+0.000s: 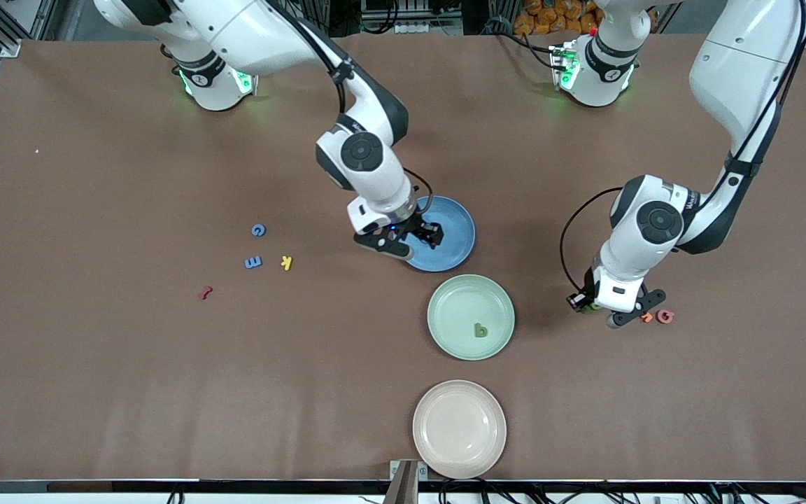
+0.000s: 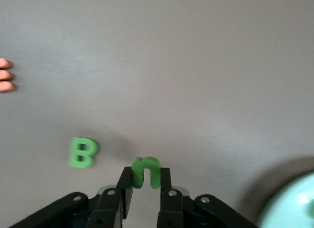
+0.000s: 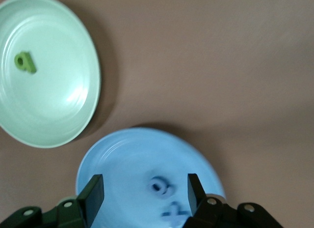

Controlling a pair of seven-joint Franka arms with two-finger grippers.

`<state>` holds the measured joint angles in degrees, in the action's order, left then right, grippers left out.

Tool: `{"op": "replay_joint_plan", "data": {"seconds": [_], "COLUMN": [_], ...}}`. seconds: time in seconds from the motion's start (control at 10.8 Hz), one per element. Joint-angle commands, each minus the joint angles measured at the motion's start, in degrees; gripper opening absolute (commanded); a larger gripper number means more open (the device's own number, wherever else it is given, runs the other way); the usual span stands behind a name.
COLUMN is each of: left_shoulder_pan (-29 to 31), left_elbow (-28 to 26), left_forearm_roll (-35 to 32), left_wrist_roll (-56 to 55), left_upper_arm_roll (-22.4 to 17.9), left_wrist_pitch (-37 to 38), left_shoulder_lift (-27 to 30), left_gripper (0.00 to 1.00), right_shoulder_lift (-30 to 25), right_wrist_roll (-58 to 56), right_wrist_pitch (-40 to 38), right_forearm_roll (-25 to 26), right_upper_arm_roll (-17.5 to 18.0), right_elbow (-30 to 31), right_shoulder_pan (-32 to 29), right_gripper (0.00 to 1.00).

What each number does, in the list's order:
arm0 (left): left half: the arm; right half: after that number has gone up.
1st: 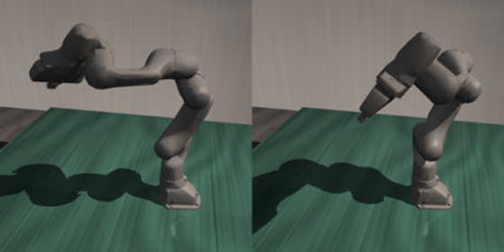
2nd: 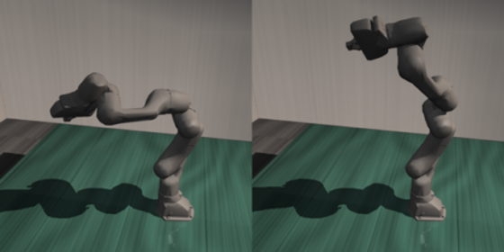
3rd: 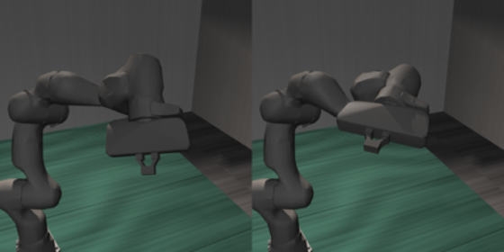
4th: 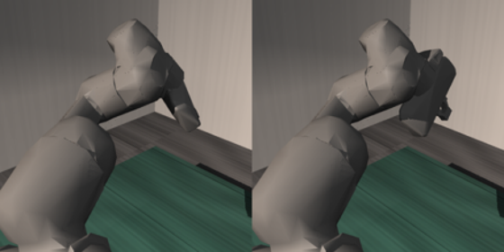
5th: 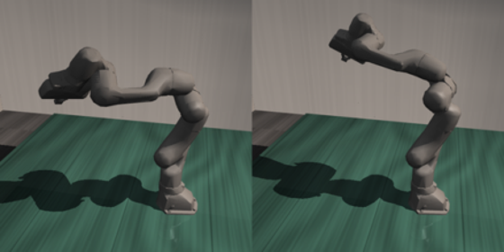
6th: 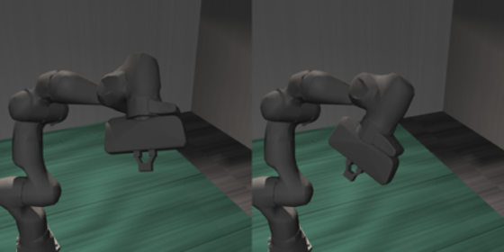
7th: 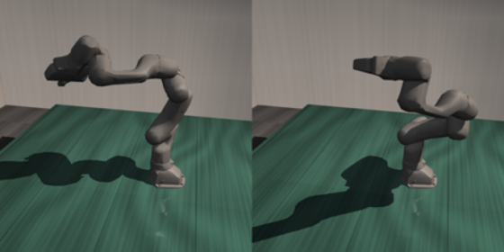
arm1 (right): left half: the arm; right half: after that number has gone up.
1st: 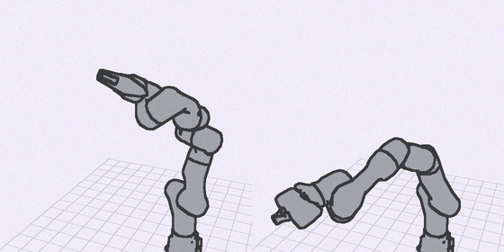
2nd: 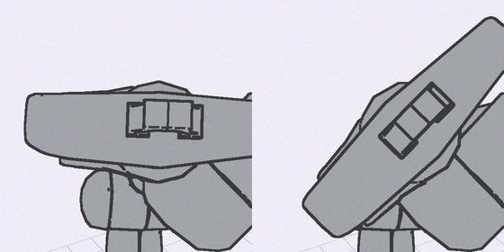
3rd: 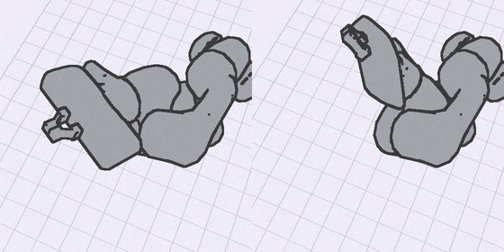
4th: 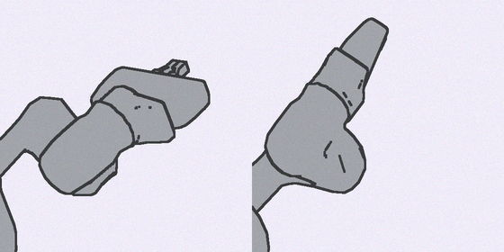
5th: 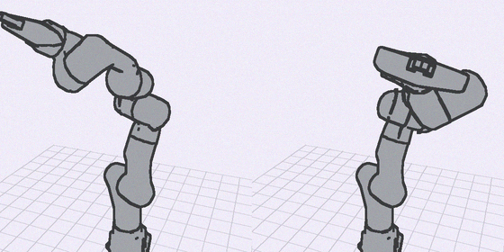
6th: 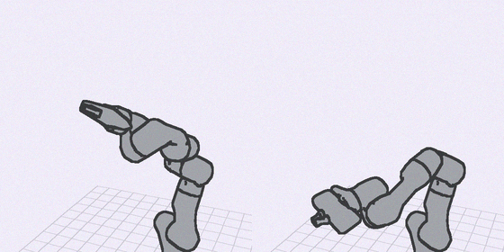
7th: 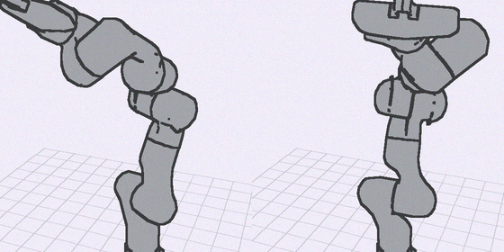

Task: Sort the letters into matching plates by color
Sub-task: 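Drop g on blue plate with the right gripper while the left gripper lifts n, then drop n on green plate with the left gripper while the right gripper reaches G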

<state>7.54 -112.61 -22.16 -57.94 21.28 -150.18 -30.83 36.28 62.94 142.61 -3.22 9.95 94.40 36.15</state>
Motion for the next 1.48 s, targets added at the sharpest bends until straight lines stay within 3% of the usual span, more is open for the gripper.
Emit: {"op": "replay_joint_plan", "data": {"seconds": [0.0, 0.28, 0.65, 0.74, 0.83, 1.39], "left_shoulder_pan": [-5.67, -10.24, -13.85, -14.47, -14.57, -11.32], "left_elbow": [7.21, 14.76, 19.26, 19.36, 19.27, 18.83], "left_forearm_roll": [-0.6, -0.6, -0.6, -0.77, -1.73, -2.09], "left_wrist_roll": [-9.88, -17.09, -21.06, -21.16, -20.72, -17.21], "left_upper_arm_roll": [0.07, -0.01, -0.1, -0.19, -0.45, -1.42], "left_wrist_pitch": [0.24, 0.24, 0.24, 0.24, 0.33, 9.71], "left_shoulder_lift": [-3.43, -8.17, -11.79, -11.79, -11.71, -10.56], "left_gripper": [0.0, 0.0, 0.0, 0.19, 0.99, 1.0], "right_shoulder_lift": [-10.33, -19.28, -25.81, -26.17, -26.0, -19.76], "right_wrist_roll": [-13.06, -30.7, -49.98, -51.93, -53.43, -55.29], "right_wrist_pitch": [-11.17, -15.61, -12.73, -7.92, -4.13, 9.08], "right_forearm_roll": [-0.38, -0.3, 3.02, 5.31, 6.37, 6.47], "right_upper_arm_roll": [0.6, -0.01, -6.07, -6.25, -6.52, -6.52], "right_elbow": [6.84, 16.39, 29.06, 32.83, 35.22, 42.26], "right_shoulder_pan": [-7.82, -15.2, -20.05, -21.8, -23.48, -25.6], "right_gripper": [0.77, 0.76, 0.75, 0.75, 0.75, 0.72]}}
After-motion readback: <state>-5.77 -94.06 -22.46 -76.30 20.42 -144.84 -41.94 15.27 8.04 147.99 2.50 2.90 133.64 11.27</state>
